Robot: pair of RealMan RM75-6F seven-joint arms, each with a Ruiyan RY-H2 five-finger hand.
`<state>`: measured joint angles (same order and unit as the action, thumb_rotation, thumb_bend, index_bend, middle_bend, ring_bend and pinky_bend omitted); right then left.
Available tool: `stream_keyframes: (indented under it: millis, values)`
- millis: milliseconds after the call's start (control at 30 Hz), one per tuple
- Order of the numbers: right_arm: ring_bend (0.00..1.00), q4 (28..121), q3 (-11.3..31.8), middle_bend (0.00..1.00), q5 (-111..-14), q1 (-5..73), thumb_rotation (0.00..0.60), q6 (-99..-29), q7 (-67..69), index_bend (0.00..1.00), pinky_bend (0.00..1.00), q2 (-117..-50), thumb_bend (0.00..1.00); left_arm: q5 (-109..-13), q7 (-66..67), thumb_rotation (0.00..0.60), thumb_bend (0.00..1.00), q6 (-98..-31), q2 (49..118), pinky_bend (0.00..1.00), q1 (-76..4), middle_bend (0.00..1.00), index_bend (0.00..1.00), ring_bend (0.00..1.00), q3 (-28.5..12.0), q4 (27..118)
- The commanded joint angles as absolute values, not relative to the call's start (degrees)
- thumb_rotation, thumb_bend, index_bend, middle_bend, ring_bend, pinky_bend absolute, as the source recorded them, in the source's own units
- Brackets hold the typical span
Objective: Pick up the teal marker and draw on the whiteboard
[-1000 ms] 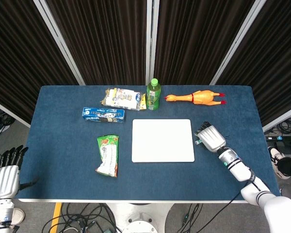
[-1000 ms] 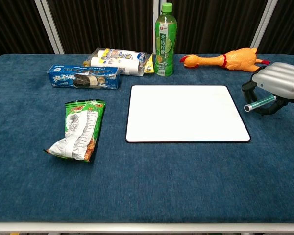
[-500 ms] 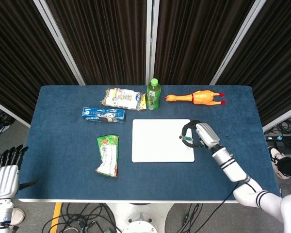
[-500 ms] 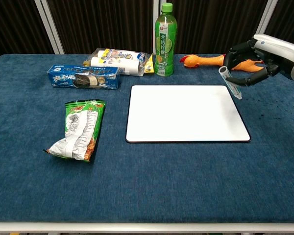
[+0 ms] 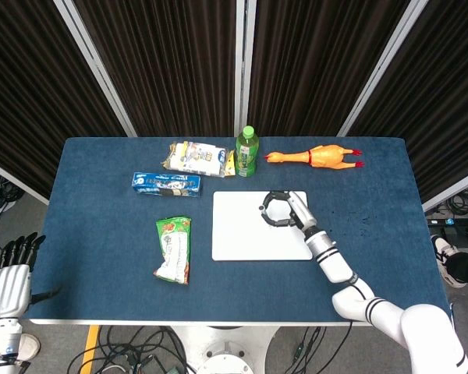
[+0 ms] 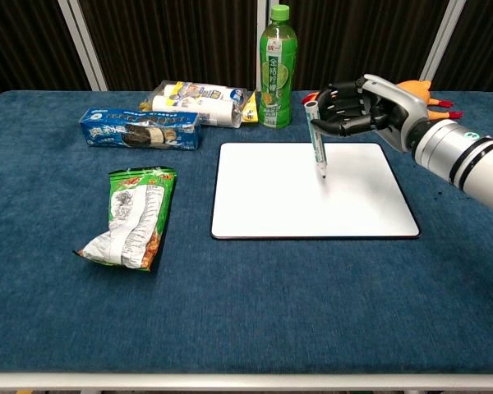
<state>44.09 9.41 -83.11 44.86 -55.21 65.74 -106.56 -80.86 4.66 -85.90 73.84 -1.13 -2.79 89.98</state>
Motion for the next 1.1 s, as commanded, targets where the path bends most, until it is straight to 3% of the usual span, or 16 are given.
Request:
stream_keyframes:
  millis: [33, 667, 900, 1100]
  values:
    - [0.36, 40.4, 10.3, 0.57, -82.7, 46.4, 0.600, -53.9, 67.3, 0.61, 0.25, -109.2, 0.64, -80.8, 4.4, 0.600, 0.06, -85.7, 73.9, 0.00, -1.2, 0.04, 0.10, 0.00, -2.8, 89.8]
    - [0.35, 29.7, 9.0, 0.57, -84.8, 50.0, 0.600, -52.3, 69.8, 0.62, 0.25, -115.6, 0.64, -80.3, 4.1, 0.600, 0.06, -85.5, 74.1, 0.00, -1.0, 0.04, 0.10, 0.00, -2.8, 89.1]
    - [0.35, 38.6, 4.5, 0.57, -90.1, 49.2, 0.600, -57.7, 72.7, 0.62, 0.25, -113.8, 0.64, -80.4, 4.4, 0.600, 0.06, -85.2, 74.3, 0.00, -1.3, 0.04, 0.10, 0.00, -2.8, 89.1]
    - [0.35, 40.0, 6.4, 0.57, -87.4, 47.9, 0.600, -57.8, 69.8, 0.62, 0.25, -112.1, 0.66, -80.4, 4.0, 0.600, 0.06, -85.5, 74.3, 0.00, -1.1, 0.04, 0.10, 0.00, -2.8, 88.9]
